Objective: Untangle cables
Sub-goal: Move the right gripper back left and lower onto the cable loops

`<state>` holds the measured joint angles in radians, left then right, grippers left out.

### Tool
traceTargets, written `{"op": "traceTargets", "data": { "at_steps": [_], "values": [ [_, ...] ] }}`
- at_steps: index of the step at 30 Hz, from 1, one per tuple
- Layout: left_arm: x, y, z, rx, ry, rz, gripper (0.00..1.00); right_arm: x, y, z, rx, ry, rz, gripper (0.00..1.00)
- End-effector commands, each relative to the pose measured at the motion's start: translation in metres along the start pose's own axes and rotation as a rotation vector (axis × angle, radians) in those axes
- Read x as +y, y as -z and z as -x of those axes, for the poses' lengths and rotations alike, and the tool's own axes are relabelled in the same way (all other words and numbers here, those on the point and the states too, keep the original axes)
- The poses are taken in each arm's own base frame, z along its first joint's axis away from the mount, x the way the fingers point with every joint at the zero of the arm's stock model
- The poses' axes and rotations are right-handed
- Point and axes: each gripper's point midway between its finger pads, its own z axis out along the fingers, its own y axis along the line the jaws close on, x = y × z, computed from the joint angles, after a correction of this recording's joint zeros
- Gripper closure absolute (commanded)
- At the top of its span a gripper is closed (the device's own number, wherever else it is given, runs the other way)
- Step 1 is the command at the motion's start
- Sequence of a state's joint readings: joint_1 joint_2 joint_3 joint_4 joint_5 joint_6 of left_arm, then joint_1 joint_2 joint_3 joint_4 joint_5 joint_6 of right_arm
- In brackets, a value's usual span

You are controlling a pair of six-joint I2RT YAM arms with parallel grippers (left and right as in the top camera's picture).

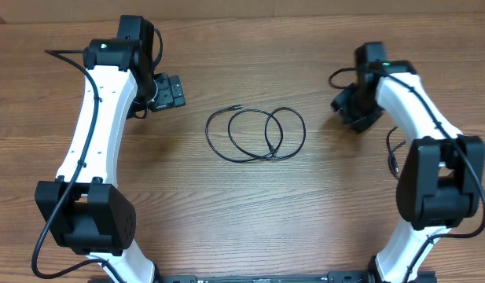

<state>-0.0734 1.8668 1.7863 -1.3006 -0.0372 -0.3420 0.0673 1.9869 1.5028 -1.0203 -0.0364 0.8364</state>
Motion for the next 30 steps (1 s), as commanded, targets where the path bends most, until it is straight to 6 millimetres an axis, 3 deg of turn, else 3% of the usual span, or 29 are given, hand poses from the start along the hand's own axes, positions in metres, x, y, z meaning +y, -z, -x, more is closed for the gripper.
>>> {"op": "traceTargets", "data": {
  "at_steps": [1,4,9,15,25,30],
  "values": [
    [-0.003,-0.005,-0.002,0.014,0.012,-0.001,0.00,0.015,0.004,-0.027,0.014,0.072,0.013,0.42],
    [-0.003,-0.005,-0.002,0.014,0.012,-0.001,0.00,0.026,0.003,-0.045,0.022,0.125,0.015,0.37],
    [-0.003,-0.005,-0.002,0.014,0.012,-0.001,0.01,0.038,0.002,-0.067,0.036,0.183,0.020,0.38],
    [-0.003,-0.005,-0.002,0.014,0.012,-0.001,0.00,0.054,0.005,-0.114,0.197,0.231,0.094,0.30],
    [-0.003,-0.005,-0.002,0.014,0.012,-0.001,0.00,0.028,0.012,-0.144,0.340,0.214,0.002,0.24],
    [-0.003,-0.005,-0.002,0.014,0.012,-0.001,0.00,0.031,0.018,-0.159,0.428,0.200,0.034,0.21]
  ]
}}
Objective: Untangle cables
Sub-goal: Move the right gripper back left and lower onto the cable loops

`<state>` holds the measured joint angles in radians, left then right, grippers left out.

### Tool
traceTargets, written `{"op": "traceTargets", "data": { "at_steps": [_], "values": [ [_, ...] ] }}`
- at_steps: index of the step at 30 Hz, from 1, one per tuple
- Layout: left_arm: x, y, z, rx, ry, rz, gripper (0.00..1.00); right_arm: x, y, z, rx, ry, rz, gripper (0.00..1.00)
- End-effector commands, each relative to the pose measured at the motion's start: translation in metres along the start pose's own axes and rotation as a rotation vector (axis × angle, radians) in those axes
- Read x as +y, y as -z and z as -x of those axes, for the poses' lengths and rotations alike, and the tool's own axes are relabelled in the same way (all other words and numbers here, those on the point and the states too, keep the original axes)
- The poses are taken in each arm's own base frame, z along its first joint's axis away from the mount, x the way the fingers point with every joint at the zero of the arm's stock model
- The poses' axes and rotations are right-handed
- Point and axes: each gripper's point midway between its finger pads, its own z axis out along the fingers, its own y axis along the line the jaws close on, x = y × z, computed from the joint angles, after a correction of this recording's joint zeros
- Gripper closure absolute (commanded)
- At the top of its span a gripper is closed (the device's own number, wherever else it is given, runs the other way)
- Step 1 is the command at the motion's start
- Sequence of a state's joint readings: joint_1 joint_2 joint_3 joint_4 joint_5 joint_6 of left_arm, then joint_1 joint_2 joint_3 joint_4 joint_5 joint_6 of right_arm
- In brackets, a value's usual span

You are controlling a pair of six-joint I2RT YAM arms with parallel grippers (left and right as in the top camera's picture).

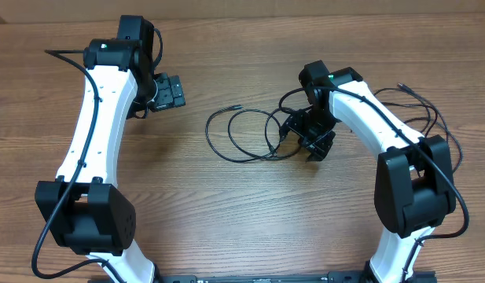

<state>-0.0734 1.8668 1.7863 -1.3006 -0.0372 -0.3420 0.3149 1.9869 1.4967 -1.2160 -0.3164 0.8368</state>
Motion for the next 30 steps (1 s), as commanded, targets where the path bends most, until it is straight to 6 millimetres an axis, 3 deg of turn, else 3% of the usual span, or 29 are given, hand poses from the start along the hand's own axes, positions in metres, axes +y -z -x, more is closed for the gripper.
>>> {"op": "traceTargets", "data": {
  "at_steps": [1,4,8,17,19,21,23,24,26,29,30],
  "values": [
    [-0.002,-0.005,-0.002,0.015,0.012,-0.001,0.00,0.010,0.006,-0.013,0.057,0.007,0.066,0.20],
    [-0.002,-0.005,-0.002,0.015,0.012,-0.001,0.00,0.012,0.006,-0.016,0.075,0.008,0.080,0.12],
    [-0.003,-0.005,-0.002,0.014,0.012,-0.001,0.00,0.014,0.007,-0.019,0.091,0.008,0.092,0.32],
    [-0.002,-0.005,-0.002,0.015,0.012,-0.001,0.00,0.020,0.008,-0.027,0.135,0.008,0.125,0.33],
    [-0.002,-0.005,-0.002,0.015,0.012,-0.001,0.00,0.020,0.008,-0.027,0.134,0.008,0.125,0.22],
    [-0.003,-0.005,-0.002,0.014,0.012,-0.001,0.00,0.020,0.008,-0.027,0.134,0.008,0.125,0.04],
    [-0.002,-0.005,-0.002,0.015,0.012,-0.001,0.01,0.020,0.008,-0.026,0.134,0.008,0.126,0.00],
    [-0.003,-0.005,-0.002,0.014,0.012,-0.001,0.00,0.020,0.008,-0.027,0.134,0.008,0.125,0.00],
    [-0.002,-0.005,-0.002,0.015,0.012,-0.001,0.00,0.020,0.008,-0.027,0.135,0.008,0.125,0.21],
    [-0.003,-0.005,-0.002,0.014,0.012,-0.001,0.00,0.019,0.008,-0.027,0.137,0.006,0.122,0.24],
    [-0.003,-0.005,-0.002,0.014,0.012,-0.001,0.00,0.019,0.008,-0.027,0.136,0.006,0.123,0.20]
  ]
}}
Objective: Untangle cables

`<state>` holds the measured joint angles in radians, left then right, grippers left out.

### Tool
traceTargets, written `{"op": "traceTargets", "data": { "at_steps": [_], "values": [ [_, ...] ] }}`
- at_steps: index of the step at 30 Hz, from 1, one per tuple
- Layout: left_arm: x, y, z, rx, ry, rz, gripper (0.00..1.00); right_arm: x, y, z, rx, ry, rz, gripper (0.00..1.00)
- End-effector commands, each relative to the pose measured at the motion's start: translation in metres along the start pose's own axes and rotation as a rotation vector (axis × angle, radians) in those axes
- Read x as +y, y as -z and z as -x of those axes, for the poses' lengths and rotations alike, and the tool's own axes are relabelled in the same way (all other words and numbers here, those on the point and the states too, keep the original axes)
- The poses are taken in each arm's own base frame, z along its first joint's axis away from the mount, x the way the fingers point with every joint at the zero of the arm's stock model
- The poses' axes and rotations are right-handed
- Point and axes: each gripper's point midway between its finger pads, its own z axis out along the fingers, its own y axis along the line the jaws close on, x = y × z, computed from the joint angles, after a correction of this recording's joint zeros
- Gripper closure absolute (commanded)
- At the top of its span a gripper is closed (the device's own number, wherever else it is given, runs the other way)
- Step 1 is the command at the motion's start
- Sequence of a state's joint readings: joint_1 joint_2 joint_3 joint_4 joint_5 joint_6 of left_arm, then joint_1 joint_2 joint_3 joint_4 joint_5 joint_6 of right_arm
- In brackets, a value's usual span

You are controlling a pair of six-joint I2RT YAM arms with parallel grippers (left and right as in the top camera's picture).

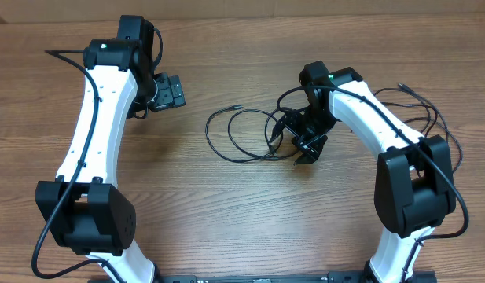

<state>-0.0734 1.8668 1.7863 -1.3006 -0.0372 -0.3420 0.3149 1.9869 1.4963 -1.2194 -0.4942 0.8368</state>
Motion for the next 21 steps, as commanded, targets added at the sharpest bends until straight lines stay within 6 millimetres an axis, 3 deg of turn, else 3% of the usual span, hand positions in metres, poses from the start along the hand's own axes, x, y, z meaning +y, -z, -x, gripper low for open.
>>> {"op": "traceTargets", "data": {
  "at_steps": [1,4,9,21],
  "values": [
    [-0.0025,-0.0047,-0.0020,0.014,0.012,-0.001,0.00,0.0017,0.0050,-0.0033,-0.006,0.009,0.015,0.13],
    [-0.0025,-0.0047,-0.0020,0.014,0.012,-0.001,0.00,0.0017,0.0050,-0.0033,-0.006,0.009,0.015,0.08],
    [-0.0025,-0.0047,-0.0020,0.014,0.012,-0.001,0.00,0.0014,0.0050,-0.0037,-0.004,0.008,0.014,0.29],
    [-0.0025,-0.0047,-0.0020,0.014,0.012,-0.001,0.00,-0.0001,0.0050,-0.0049,0.001,0.004,0.008,0.28]
  ]
}}
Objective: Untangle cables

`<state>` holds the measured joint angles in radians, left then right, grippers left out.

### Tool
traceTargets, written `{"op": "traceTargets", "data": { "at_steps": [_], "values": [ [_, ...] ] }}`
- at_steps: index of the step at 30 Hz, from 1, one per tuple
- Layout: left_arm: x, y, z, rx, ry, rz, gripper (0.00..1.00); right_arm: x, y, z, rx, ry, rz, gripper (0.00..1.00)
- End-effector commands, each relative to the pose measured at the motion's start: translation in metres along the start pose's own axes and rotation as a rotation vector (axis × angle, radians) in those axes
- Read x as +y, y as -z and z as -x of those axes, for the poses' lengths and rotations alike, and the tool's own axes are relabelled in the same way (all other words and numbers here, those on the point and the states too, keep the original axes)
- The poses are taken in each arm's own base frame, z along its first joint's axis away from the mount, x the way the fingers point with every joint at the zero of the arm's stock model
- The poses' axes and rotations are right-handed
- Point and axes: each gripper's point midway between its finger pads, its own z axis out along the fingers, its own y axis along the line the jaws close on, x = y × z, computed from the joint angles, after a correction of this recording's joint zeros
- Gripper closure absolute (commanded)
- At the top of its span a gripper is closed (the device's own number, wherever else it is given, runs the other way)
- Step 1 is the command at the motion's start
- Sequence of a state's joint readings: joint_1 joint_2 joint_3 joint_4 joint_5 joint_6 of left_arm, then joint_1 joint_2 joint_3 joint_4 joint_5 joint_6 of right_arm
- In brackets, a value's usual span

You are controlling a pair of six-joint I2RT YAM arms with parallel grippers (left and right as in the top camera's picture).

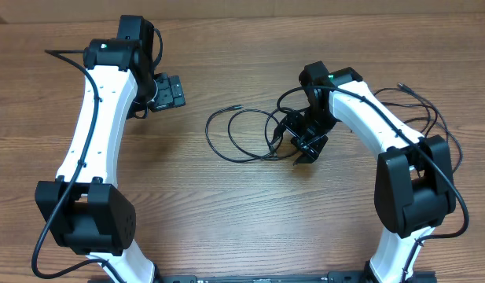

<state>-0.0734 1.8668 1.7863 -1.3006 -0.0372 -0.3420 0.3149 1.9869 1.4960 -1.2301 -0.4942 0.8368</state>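
Note:
A thin black cable (240, 135) lies in overlapping loops at the middle of the wooden table. One free end (236, 107) points up and right. My right gripper (299, 146) sits down on the right-hand loop, which disappears beneath it. Its fingers are too dark to tell whether they are closed on the cable. My left gripper (170, 92) hangs at the upper left, apart from the cable, with nothing seen between its fingers.
The arms' own black supply cables (419, 102) trail over the table at the right and at the far left (61, 53). Both arm bases stand at the near edge of the table (226, 228).
My right gripper first hung at the far right, away from the cable. By 1.7 s ago it had come to the right-hand loop. It then sat slightly lower and turned on that loop, and it stays there now. The left arm has not moved.

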Motion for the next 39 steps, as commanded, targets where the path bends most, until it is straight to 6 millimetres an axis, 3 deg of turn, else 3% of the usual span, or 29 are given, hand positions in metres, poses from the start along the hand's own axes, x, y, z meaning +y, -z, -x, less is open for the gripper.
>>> {"op": "traceTargets", "data": {
  "at_steps": [1,7,19,25,31,39],
  "values": [
    [-0.003,-0.005,-0.002,0.014,0.012,-0.001,0.00,0.002,0.005,-0.003,-0.005,0.010,0.016,0.28],
    [-0.003,-0.005,-0.002,0.014,0.012,-0.001,0.00,0.002,0.005,-0.003,-0.006,0.010,0.016,0.29],
    [-0.003,-0.005,-0.002,0.014,0.012,-0.001,0.00,0.002,0.005,-0.003,-0.006,0.010,0.016,0.50],
    [-0.003,-0.005,-0.002,0.014,0.012,-0.001,0.00,0.005,0.002,-0.007,-0.006,0.024,0.013,0.51],
    [-0.003,-0.005,-0.002,0.014,0.012,-0.001,0.00,0.021,-0.006,-0.014,-0.025,0.093,0.032,0.51],
    [-0.002,-0.005,-0.002,0.015,0.012,-0.001,0.00,0.044,-0.022,-0.029,-0.067,0.209,0.043,0.65]
  ]
}}
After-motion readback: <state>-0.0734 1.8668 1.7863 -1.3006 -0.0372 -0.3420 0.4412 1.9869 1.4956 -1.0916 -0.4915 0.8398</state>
